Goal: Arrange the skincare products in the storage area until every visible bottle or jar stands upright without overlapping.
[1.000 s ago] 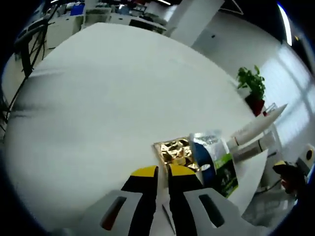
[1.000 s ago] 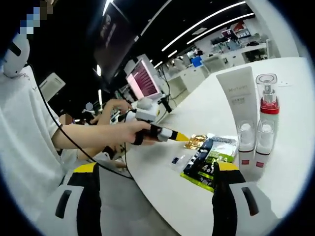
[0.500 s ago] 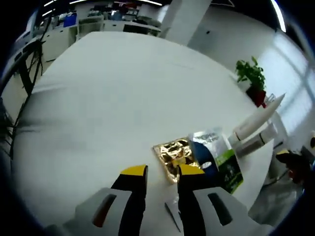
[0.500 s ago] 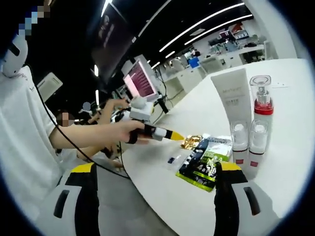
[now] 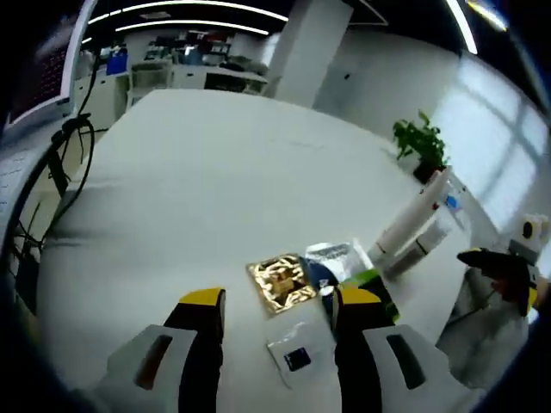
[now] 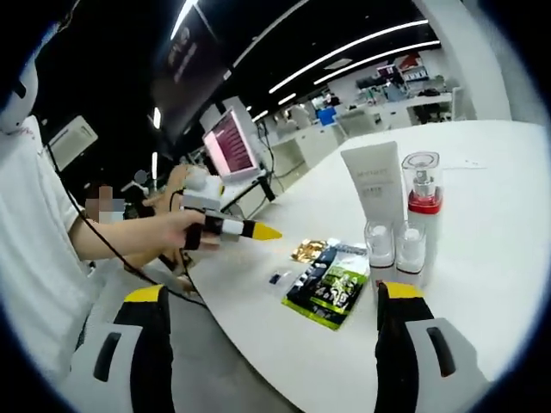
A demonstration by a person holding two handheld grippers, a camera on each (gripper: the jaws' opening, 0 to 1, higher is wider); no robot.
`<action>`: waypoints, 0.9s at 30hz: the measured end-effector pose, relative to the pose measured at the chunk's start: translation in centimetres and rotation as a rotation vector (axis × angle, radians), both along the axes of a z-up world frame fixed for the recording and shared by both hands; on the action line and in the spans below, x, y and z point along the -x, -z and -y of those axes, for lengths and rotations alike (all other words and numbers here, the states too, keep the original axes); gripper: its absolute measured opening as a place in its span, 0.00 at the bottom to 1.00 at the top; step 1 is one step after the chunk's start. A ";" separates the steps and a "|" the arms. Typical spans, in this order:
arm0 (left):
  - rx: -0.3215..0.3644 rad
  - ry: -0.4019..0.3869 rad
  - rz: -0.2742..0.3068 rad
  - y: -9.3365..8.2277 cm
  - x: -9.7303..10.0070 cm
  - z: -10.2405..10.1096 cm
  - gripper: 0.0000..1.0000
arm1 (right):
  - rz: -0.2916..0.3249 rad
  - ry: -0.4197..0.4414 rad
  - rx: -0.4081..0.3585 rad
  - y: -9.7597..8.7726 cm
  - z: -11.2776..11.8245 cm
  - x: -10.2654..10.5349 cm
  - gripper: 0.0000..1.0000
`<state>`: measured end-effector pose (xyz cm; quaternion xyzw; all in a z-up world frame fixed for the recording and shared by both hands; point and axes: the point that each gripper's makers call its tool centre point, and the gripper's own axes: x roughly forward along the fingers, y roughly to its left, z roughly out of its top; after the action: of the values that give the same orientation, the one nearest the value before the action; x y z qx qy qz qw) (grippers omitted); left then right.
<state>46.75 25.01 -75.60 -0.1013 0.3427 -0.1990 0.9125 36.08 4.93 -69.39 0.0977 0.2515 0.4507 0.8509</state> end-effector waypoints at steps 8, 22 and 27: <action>0.036 0.025 0.092 -3.1 3.6 1.1 0.64 | 0.036 0.040 0.019 -1.0 1.6 0.4 0.99; 0.030 0.019 0.220 -7.4 9.3 1.4 0.94 | 0.071 0.052 0.040 -1.9 2.7 1.2 0.99; 0.019 0.025 0.259 -8.8 10.5 1.3 0.99 | 0.078 0.056 0.048 -2.0 2.9 1.3 0.99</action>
<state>36.28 23.69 -66.77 -0.0793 0.2214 -0.2249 0.9456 34.73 2.02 -67.35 0.0668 0.2262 0.4239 0.8745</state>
